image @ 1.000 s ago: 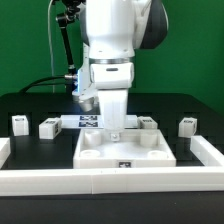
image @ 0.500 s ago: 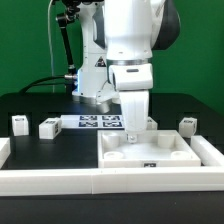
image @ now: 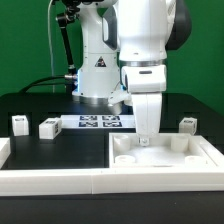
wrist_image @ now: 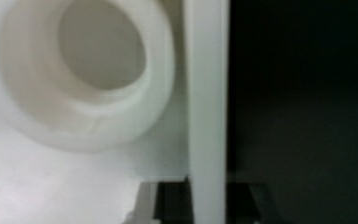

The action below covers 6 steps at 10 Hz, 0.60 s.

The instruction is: Assemble square table

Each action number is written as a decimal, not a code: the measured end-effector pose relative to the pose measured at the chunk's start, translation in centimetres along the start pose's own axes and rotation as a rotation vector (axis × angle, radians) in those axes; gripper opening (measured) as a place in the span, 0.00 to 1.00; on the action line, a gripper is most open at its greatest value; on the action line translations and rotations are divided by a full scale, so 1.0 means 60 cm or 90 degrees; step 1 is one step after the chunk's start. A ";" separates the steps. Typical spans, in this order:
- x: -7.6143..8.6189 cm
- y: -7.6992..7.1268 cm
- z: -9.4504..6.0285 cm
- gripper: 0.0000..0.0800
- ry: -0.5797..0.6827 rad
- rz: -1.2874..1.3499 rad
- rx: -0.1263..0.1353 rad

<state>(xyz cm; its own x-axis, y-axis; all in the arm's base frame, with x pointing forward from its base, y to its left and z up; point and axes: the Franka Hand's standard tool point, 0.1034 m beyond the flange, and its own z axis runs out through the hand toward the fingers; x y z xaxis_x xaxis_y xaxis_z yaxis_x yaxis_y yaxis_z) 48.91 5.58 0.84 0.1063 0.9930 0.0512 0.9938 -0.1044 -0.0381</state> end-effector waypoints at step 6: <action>-0.008 0.001 0.000 0.69 0.000 0.006 0.001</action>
Offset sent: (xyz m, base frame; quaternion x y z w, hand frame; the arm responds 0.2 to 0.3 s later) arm 0.0020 -0.0041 0.0053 0.0024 -0.0055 -0.0320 0.9995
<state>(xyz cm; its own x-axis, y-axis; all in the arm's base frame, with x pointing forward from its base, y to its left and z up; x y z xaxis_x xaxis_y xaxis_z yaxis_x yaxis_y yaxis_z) 48.94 5.10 0.81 0.1161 0.9919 0.0507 0.9927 -0.1142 -0.0401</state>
